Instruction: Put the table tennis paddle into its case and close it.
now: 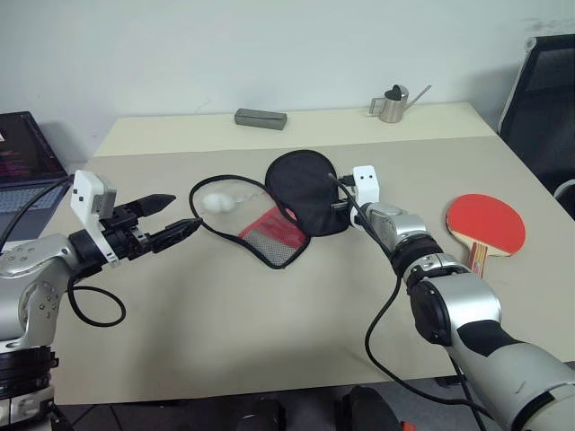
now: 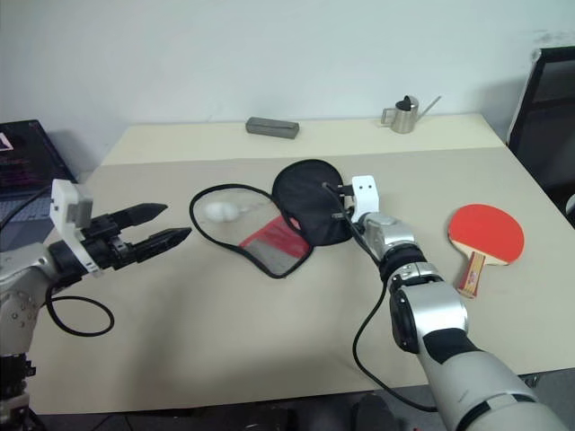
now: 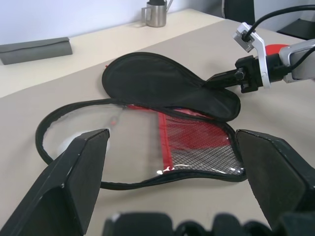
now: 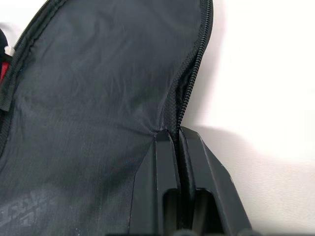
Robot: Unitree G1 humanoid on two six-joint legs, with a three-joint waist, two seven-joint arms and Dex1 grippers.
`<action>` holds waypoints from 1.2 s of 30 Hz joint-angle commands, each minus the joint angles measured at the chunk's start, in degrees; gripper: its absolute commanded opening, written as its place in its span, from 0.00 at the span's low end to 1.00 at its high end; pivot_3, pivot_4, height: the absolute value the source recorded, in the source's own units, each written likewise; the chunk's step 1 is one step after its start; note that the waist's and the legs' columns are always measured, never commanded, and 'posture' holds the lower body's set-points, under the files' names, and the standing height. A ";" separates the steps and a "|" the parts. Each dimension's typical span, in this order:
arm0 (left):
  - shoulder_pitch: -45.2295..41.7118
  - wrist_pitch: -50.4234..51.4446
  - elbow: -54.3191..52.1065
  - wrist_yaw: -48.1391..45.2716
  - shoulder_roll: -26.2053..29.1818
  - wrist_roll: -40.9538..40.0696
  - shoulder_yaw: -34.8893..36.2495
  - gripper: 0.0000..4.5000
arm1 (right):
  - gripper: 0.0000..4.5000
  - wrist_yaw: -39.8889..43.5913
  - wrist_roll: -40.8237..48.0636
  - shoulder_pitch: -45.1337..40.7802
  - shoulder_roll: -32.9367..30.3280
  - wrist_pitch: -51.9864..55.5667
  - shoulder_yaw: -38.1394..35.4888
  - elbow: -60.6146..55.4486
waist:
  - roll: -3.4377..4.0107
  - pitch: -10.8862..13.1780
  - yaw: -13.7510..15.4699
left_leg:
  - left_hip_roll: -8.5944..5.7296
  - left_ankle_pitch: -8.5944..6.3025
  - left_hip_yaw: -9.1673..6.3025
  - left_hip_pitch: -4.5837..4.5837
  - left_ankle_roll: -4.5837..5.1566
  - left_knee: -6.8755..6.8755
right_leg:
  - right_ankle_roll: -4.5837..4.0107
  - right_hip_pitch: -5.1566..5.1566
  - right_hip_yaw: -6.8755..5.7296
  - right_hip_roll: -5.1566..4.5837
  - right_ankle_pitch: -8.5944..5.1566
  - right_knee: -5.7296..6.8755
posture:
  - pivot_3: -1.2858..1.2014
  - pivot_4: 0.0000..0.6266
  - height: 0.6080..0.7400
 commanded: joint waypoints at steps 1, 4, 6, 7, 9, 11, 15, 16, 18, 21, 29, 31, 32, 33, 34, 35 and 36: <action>-1.20 -1.47 -1.43 -0.17 0.15 0.10 0.27 1.00 | 0.01 -2.11 1.11 1.43 -1.02 2.87 -1.31 -5.64 | 0.00 0.00 0.01 | 0.00 0.00 -0.01 -0.04 0.00 0.00 | 0.00 -0.02 -0.01 0.00 0.00 0.00 | 0.52 0.24 1.00; -1.36 -1.62 -1.41 -0.29 0.04 0.17 -0.18 1.00 | 0.01 -3.29 1.95 3.47 -1.05 6.36 -1.84 -10.85 | -0.01 0.00 0.04 | 0.00 0.00 -0.04 -0.11 0.00 0.04 | 0.00 -0.05 -0.04 0.00 0.00 0.00 | 0.52 0.24 1.00; -1.36 -1.77 -1.51 -0.39 -0.07 0.11 -0.65 1.00 | 0.01 -3.91 2.85 5.10 -0.88 9.59 -2.08 -15.82 | -0.01 0.00 0.06 | 0.00 0.00 -0.04 -0.13 0.00 0.06 | 0.00 -0.05 -0.04 0.00 0.00 -0.01 | 0.52 0.24 1.00; -1.38 -1.81 -1.60 -0.44 -0.14 0.06 -0.87 1.00 | 0.01 -4.20 3.32 6.14 -0.72 11.69 -2.06 -19.09 | -0.01 0.00 0.05 | 0.00 0.00 -0.05 -0.15 0.00 0.07 | 0.00 -0.06 -0.05 0.00 0.00 0.00 | 0.52 0.24 1.00; -1.49 -1.79 -1.76 -0.50 -0.28 -0.05 -1.19 1.00 | 0.01 -4.68 4.09 8.23 -0.35 15.63 -1.79 -25.22 | -0.01 -0.01 0.09 | 0.00 0.00 -0.06 -0.17 0.00 0.08 | 0.00 -0.09 -0.05 0.00 0.00 0.00 | 0.52 0.24 1.00; -1.69 -1.76 -1.92 -0.57 -0.38 -0.19 -1.51 1.00 | 0.01 -5.09 4.54 10.27 -0.06 19.28 -1.52 -31.16 | -0.01 -0.01 0.11 | 0.00 0.00 -0.06 -0.20 0.00 0.09 | 0.00 -0.11 -0.04 0.00 0.00 0.00 | 0.52 0.24 1.00; -2.20 -1.75 -1.97 -0.70 -0.64 -0.23 -2.20 1.00 | 0.01 -6.54 5.63 12.87 -0.32 24.55 -2.05 -39.57 | -0.01 -0.01 0.18 | 0.00 0.00 -0.06 -0.23 0.00 0.13 | 0.00 -0.13 -0.05 0.00 0.00 0.03 | 0.52 0.24 1.00; -2.23 -1.77 -1.98 -0.82 -0.64 -0.23 -2.34 1.00 | 0.01 -6.73 5.89 13.52 -0.32 25.80 -1.99 -41.35 | -0.01 -0.01 0.18 | 0.00 0.00 -0.06 -0.23 0.01 0.14 | 0.00 -0.13 -0.05 0.00 0.00 0.03 | 0.52 0.24 1.00; -2.34 -1.81 -1.96 -0.91 -0.65 -0.26 -2.54 1.00 | 0.01 -7.17 6.22 14.55 -0.22 27.80 -1.99 -44.21 | -0.01 -0.01 0.19 | 0.00 -0.01 -0.06 -0.23 0.01 0.14 | 0.00 -0.13 -0.05 0.00 0.00 0.03 | 0.52 0.24 1.00; -2.64 -1.81 -1.87 -1.07 -0.81 -0.18 -2.91 1.00 | 0.01 -7.56 6.50 16.16 -0.02 30.35 -1.76 -47.62 | -0.01 -0.01 0.19 | 0.00 -0.01 -0.06 -0.23 0.02 0.14 | 0.00 -0.13 -0.05 0.01 0.00 0.03 | 0.52 0.24 1.00; -2.53 -1.64 -2.03 -1.42 -0.90 -0.09 -2.91 1.00 | 0.01 -8.21 5.85 19.24 -0.17 31.56 -0.76 -49.61 | -0.01 -0.01 0.19 | -0.01 -0.01 -0.05 -0.23 0.02 0.18 | 0.00 -0.13 -0.05 0.01 0.01 0.06 | 0.52 0.24 1.00; -2.49 -1.63 -2.08 -1.50 -0.87 -0.09 -2.97 1.00 | 0.01 -8.63 5.79 19.80 0.05 31.87 -0.66 -49.84 | -0.01 -0.01 0.19 | -0.01 -0.01 -0.05 -0.23 0.02 0.19 | 0.00 -0.13 -0.05 0.01 0.01 0.06 | 0.52 0.24 1.00; -2.51 -1.63 -2.10 -1.50 -0.88 -0.09 -3.01 1.00 | 0.01 -8.72 5.78 19.90 0.09 31.75 -0.62 -49.57 | -0.01 -0.01 0.19 | 0.00 -0.01 -0.05 -0.23 0.02 0.20 | 0.00 -0.13 -0.05 0.01 0.01 0.06 | 0.52 0.24 1.00; -2.53 -1.64 -2.13 -1.47 -0.90 -0.08 -3.06 1.00 | 0.01 -8.75 5.78 19.89 0.06 31.51 -0.57 -49.20 | -0.01 -0.01 0.19 | -0.01 -0.01 -0.05 -0.23 0.02 0.20 | 0.00 -0.13 -0.04 0.01 0.01 0.06 | 0.52 0.24 1.00; -2.55 -1.63 -2.16 -1.46 -0.92 -0.09 -3.11 1.00 | 0.01 -8.89 5.66 19.77 -0.06 31.00 -0.56 -48.68 | -0.01 -0.01 0.19 | -0.01 -0.01 -0.05 -0.23 0.02 0.21 | 0.00 -0.13 -0.04 0.01 0.01 0.07 | 0.52 0.24 1.00; -2.59 -1.60 -2.17 -1.46 -0.90 -0.11 -3.13 1.00 | 0.01 -9.02 5.45 19.56 -0.19 30.01 -0.59 -47.51 | -0.02 -0.01 0.19 | -0.01 -0.01 -0.05 -0.23 0.02 0.21 | 0.00 -0.13 -0.04 0.01 0.01 0.07 | 0.52 0.24 1.00; -2.63 -1.59 -2.17 -1.47 -0.89 -0.11 -3.16 1.00 | 0.01 -9.19 5.28 19.35 -0.31 28.98 -0.74 -46.35 | -0.02 -0.01 0.19 | 0.00 -0.01 -0.05 -0.23 0.02 0.22 | 0.00 -0.12 -0.05 0.01 0.01 0.08 | 0.52 0.24 1.00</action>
